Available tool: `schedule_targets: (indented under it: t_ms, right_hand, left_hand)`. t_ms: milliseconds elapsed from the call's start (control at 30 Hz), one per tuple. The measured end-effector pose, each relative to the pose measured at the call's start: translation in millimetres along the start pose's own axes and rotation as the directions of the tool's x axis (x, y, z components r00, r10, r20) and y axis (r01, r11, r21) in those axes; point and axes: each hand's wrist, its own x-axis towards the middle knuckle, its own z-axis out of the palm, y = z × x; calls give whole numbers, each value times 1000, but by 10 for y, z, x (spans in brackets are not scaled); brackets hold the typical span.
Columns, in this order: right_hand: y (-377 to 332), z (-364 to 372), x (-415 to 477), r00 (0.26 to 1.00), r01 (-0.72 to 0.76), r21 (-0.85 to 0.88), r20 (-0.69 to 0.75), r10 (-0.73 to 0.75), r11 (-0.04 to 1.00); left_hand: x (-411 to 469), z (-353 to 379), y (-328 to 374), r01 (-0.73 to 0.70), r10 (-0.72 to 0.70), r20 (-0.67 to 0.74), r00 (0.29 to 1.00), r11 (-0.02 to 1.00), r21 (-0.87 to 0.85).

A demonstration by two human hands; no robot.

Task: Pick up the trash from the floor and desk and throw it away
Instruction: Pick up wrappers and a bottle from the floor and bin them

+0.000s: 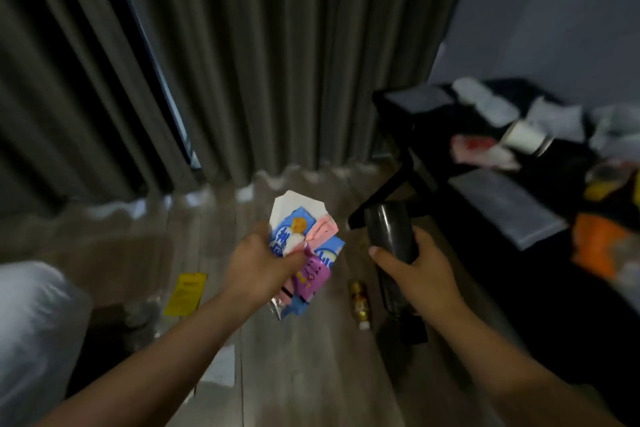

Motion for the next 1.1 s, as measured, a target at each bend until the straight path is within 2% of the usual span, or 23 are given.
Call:
schedule_targets:
  t_ms: [200, 433, 600, 800, 1000, 1100]
  right_hand:
    - [-1867, -1100, -253, 977, 196, 40, -97, -191, 980]
    - [-3108, -1972, -827, 914, 356, 57, -230, -335, 933]
    - [-3551, -2280, -1413, 846, 395, 5, -391, -362, 919]
    - [-3801, -2336, -2220, 736, 393, -41, -585, -341, 918]
    - [-3711, -2553, -3246, 554, 290, -148, -780, -292, 945]
    - [-3669, -2750, -3857, 415, 229, -185, -870, -267, 956]
  left_hand:
    - [-417, -931, 1845, -149, 146, -64, 987, 988, -36]
    - [-919, -1447, 2943, -334, 328, -78, 942, 937, -97]
    - [-1152, -1695, 3368, -471, 477, -17, 879, 862, -189]
    - [-1479, -1843, 3550, -560, 609, 147, 780, 783, -271]
    - [-2085, -1534, 3766, -559, 688, 347, 638, 723, -406]
    - [-2545, -1273, 3916, -510, 726, 434, 533, 685, -520]
